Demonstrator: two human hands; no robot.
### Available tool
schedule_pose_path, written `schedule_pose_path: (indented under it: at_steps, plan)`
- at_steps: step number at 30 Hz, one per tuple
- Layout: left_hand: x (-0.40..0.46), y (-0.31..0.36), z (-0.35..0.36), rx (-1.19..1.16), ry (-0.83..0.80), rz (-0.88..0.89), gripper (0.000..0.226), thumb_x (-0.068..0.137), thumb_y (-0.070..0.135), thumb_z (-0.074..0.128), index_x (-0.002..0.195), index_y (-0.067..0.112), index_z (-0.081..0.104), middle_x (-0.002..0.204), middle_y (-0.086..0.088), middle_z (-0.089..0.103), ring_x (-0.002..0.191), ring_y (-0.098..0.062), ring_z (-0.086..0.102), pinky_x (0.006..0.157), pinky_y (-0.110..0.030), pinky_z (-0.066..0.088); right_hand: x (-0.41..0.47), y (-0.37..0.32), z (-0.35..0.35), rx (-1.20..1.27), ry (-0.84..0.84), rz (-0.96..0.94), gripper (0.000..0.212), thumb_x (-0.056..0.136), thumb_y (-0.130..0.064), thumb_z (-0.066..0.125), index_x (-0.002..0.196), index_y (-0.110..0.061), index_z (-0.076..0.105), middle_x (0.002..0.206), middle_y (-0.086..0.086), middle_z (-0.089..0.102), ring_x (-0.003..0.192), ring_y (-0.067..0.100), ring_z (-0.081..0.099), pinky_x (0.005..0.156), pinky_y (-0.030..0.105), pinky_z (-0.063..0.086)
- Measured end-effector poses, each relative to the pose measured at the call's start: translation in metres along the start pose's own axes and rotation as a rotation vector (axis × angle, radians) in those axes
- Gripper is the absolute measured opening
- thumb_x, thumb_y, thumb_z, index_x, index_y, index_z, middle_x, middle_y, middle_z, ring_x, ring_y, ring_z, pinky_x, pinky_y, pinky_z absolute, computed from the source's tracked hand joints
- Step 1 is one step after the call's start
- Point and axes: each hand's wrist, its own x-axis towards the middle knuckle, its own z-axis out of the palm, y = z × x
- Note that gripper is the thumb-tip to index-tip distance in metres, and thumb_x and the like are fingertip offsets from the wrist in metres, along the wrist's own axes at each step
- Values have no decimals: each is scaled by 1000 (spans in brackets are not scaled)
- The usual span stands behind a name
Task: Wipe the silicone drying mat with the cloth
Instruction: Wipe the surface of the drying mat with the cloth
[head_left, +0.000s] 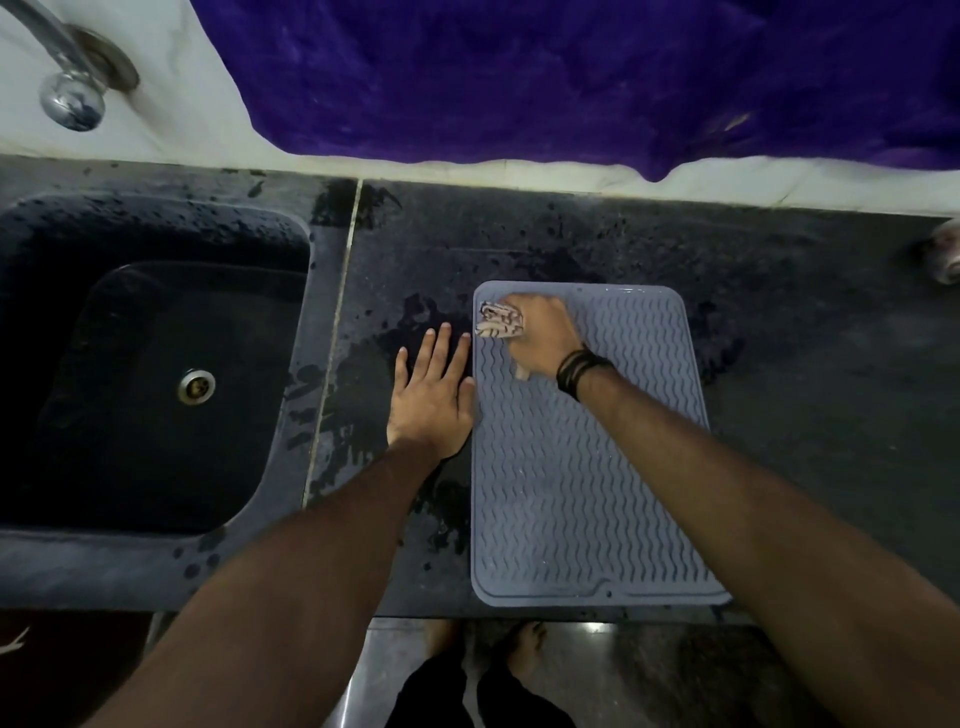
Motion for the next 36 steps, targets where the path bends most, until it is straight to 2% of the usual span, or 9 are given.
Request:
schedule_pose_path:
  at_steps: [3, 7, 11, 15, 19, 21, 24, 29, 36]
  plan:
    - [0, 0, 0, -5, 1, 6, 62, 102, 44, 12, 161, 25, 10, 169, 1, -2, 155, -17, -7, 124, -50, -4, -2, 2, 3, -40, -71, -63, 31, 75, 1, 60, 95, -21, 67, 92, 3, 70, 86, 20, 65, 70, 34, 57]
    - [0, 1, 0, -5, 3, 4, 61, 103, 43, 14, 161, 24, 9, 169, 0, -2, 155, -17, -7, 124, -50, -3, -23, 6, 12, -86, -39, -156, 43, 69, 2, 64, 107, -18, 67, 106, 4, 67, 102, 22, 57, 84, 32, 48]
    - [-2, 0, -2, 0, 2, 16, 63, 102, 42, 14, 161, 23, 7, 169, -1, -3, 155, -19, -7, 124, -51, -2, -53, 7, 20, -122, -40, -255, 41, 71, 1, 67, 109, -13, 66, 109, 5, 67, 105, 23, 56, 91, 31, 43]
    - [-1, 0, -2, 0, -19, 19, 60, 105, 40, 15, 161, 23, 4, 169, -2, -5, 155, -19, -9, 124, -51, -4, -74, 10, 22, -150, -77, -281, 52, 68, -2, 74, 118, -14, 64, 116, 3, 66, 110, 20, 56, 102, 29, 35]
    - [0, 0, -2, 1, -28, 21, 60, 105, 41, 17, 161, 23, 4, 169, -1, -5, 155, -19, -10, 124, -51, -3, -67, 8, 19, -96, 15, -232, 54, 66, 4, 72, 117, -12, 64, 115, 6, 67, 109, 24, 56, 94, 31, 43]
    - [-1, 0, -3, 4, -32, 14, 59, 105, 41, 16, 161, 24, 4, 169, -1, -5, 155, -18, -10, 124, -51, -3, -53, 7, 18, -83, 63, -204, 61, 65, 9, 70, 123, -11, 62, 121, 8, 65, 115, 26, 55, 99, 33, 42]
    - [0, 0, -3, 8, -24, 14, 60, 105, 41, 18, 161, 24, 5, 169, 0, -4, 155, -18, -9, 124, -51, -3, -38, 3, 22, -114, 30, -232, 64, 67, 11, 67, 127, -10, 60, 130, 8, 61, 124, 25, 52, 110, 33, 35]
    - [-2, -2, -1, 29, -7, 25, 65, 102, 39, 27, 161, 25, 4, 169, 0, -3, 155, -18, -8, 124, -49, -4, -55, 6, 36, -132, 4, -301, 63, 62, 4, 75, 122, -13, 62, 125, 6, 64, 117, 24, 57, 107, 36, 35]
    - [-1, 1, -2, 28, -1, -3, 59, 105, 41, 17, 161, 26, 6, 169, 2, -1, 155, -15, -7, 125, -47, -4, -96, 17, 33, -109, -32, -416, 72, 53, 9, 78, 122, -6, 63, 125, 13, 64, 116, 29, 59, 107, 40, 36]
